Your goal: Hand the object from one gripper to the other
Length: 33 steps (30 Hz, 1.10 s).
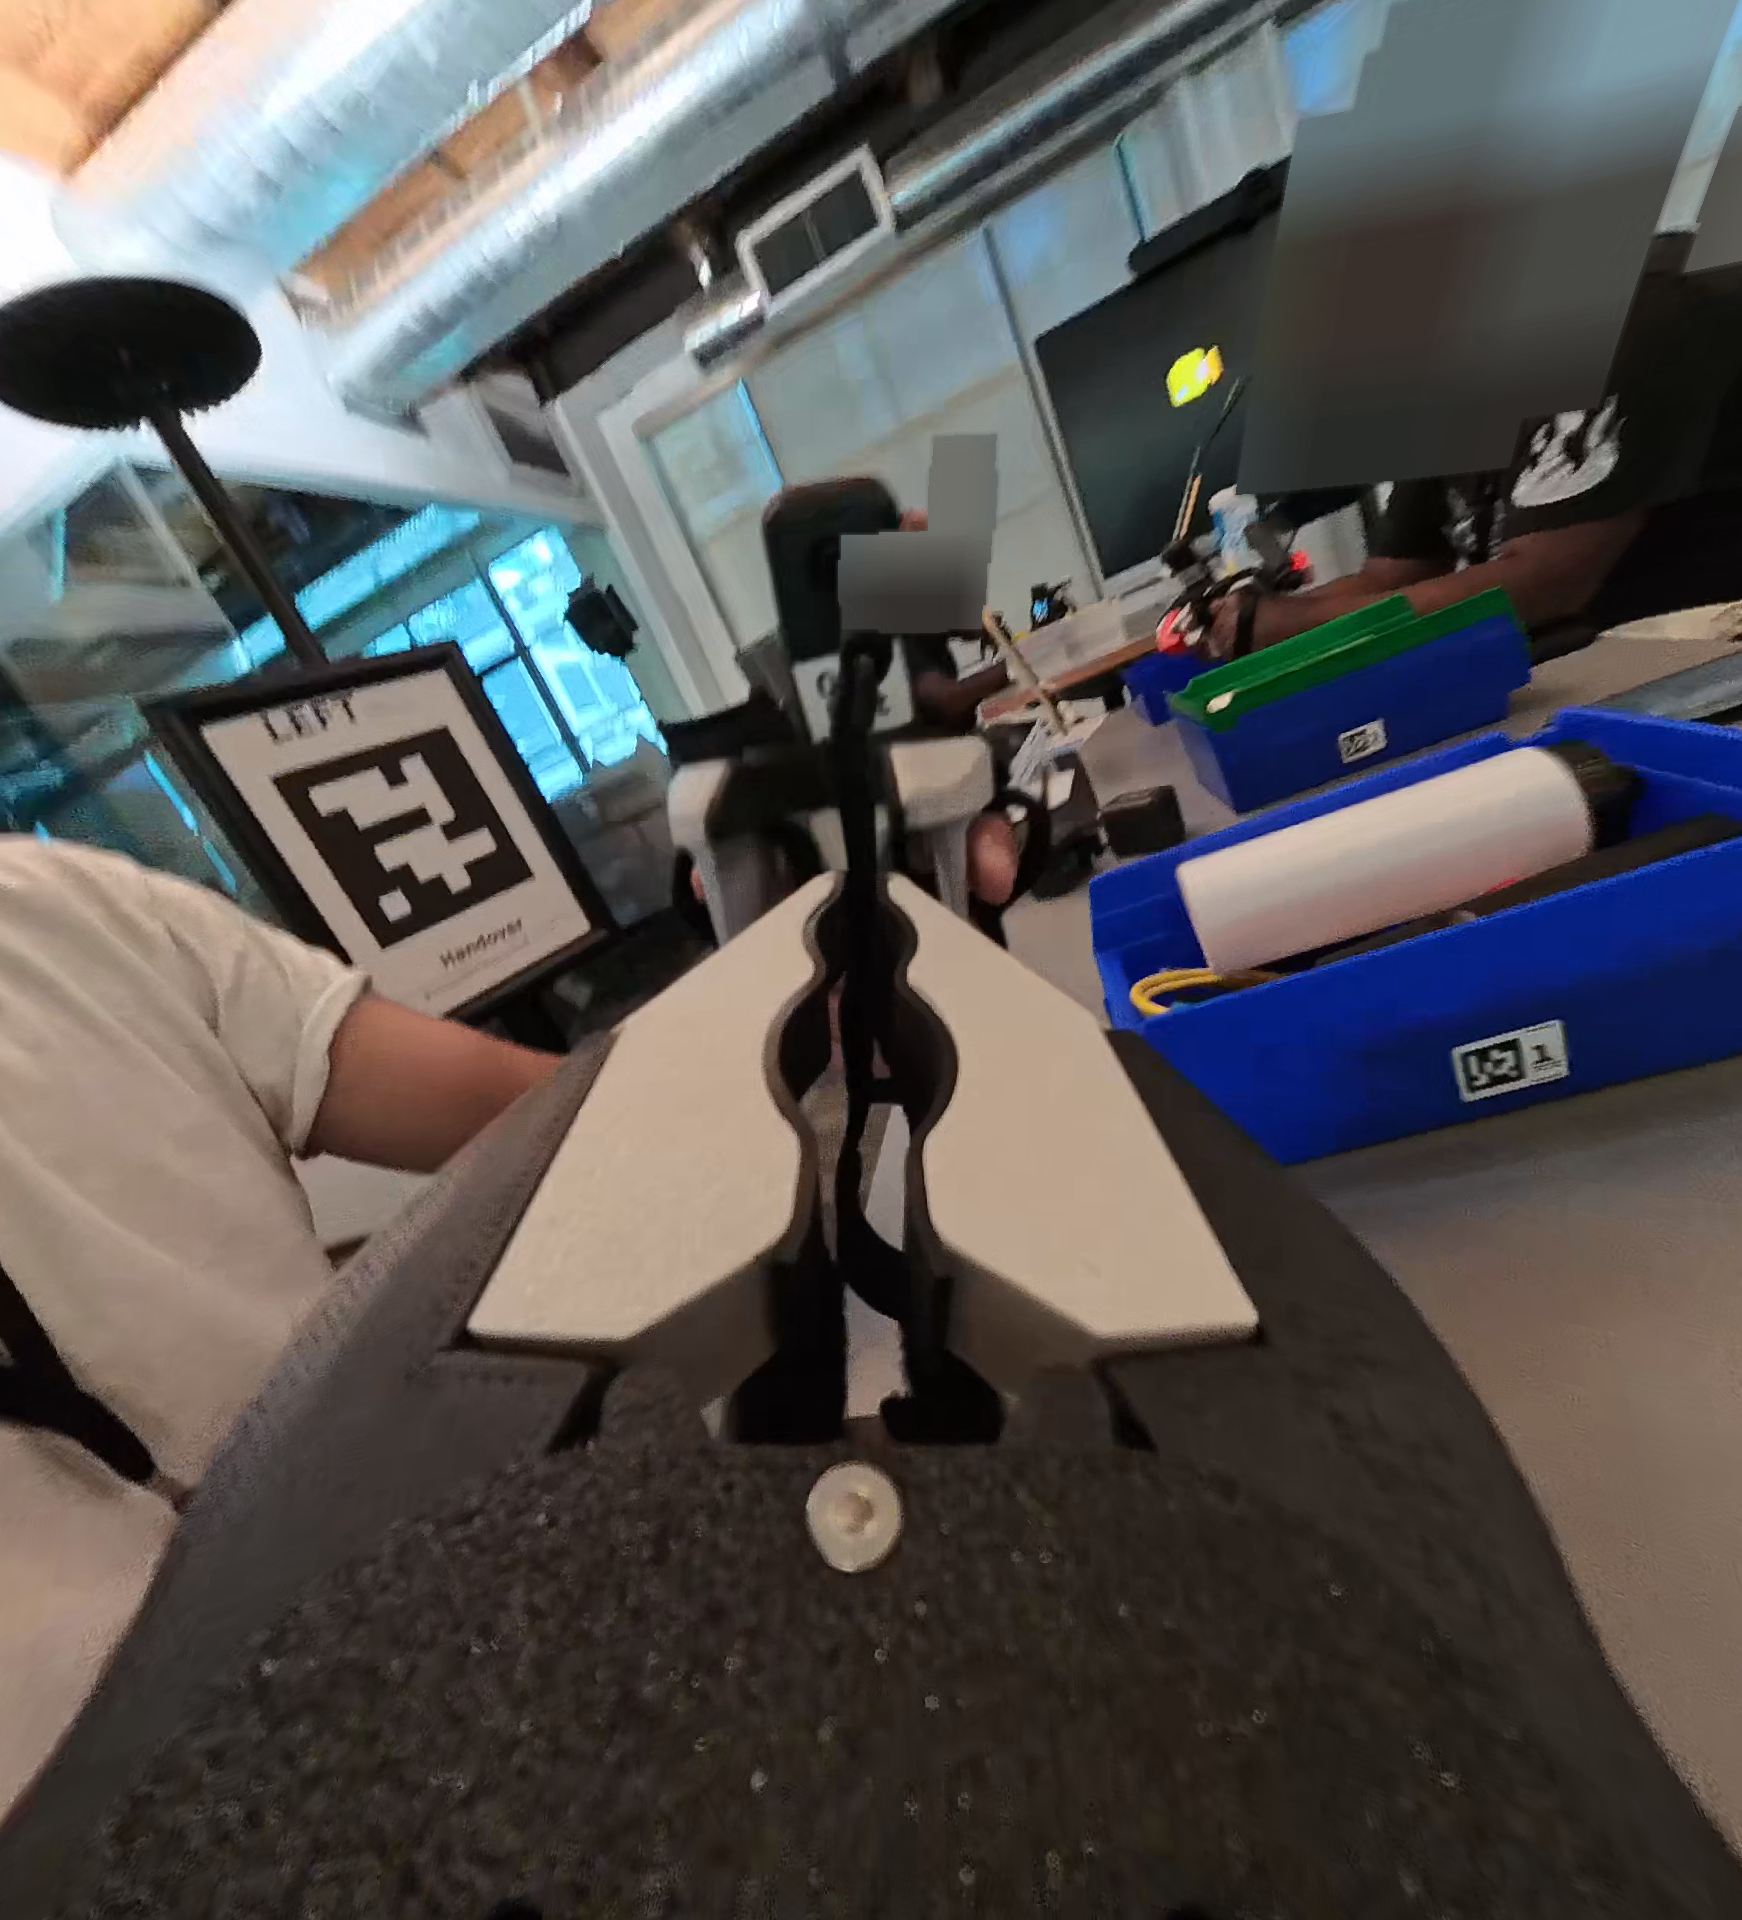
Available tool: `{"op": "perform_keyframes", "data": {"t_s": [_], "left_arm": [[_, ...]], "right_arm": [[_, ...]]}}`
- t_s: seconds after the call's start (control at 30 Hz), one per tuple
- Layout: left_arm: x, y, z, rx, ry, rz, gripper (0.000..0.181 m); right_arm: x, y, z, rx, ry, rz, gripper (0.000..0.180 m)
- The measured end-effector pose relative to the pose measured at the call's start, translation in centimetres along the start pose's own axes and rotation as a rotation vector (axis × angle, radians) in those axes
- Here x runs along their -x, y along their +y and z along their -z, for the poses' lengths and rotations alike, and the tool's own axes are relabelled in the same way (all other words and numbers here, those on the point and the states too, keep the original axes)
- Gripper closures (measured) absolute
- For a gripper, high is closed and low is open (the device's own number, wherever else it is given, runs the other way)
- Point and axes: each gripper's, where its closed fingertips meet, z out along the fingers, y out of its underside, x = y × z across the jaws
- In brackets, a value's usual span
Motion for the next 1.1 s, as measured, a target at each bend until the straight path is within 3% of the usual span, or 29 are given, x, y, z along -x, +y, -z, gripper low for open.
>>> {"op": "perform_keyframes", "data": {"t_s": [0.17, 0.27, 0.6, 0.8, 0.87, 1.0, 1.1], "left_arm": [[1.3, 1.7, 0.8, 0.120, -0.101, -0.012, 0.141], [1.9, 2.3, 0.8, 0.169, -0.128, 0.007, 0.142], [1.4, 6.3, -0.6, 0.348, -0.097, -0.016, 0.140], [0.8, 7.9, -1.0, 0.410, -0.053, -0.053, 0.150], [0.8, 8.2, -1.0, 0.417, -0.035, -0.040, 0.174], [1.5, 7.3, -0.8, 0.360, -0.037, 0.046, 0.176], [2.4, 5.2, -0.2, 0.236, -0.057, 0.101, 0.176]], "right_arm": [[-1.8, -4.7, 6.1, -0.178, 0.078, -0.050, 0.177], [-1.6, -5.1, 8.1, -0.123, 0.144, 0.014, 0.177], [0.6, 0.1, 2.3, 0.171, 0.087, 0.069, 0.177], [1.0, 0.2, 1.1, 0.139, 0.060, 0.043, 0.177], [0.8, -0.1, 1.2, 0.124, 0.072, 0.042, 0.176], [0.3, -0.9, 1.2, 0.061, 0.114, 0.058, 0.175], [0.1, -1.2, 1.0, 0.035, 0.139, 0.079, 0.145]]}}
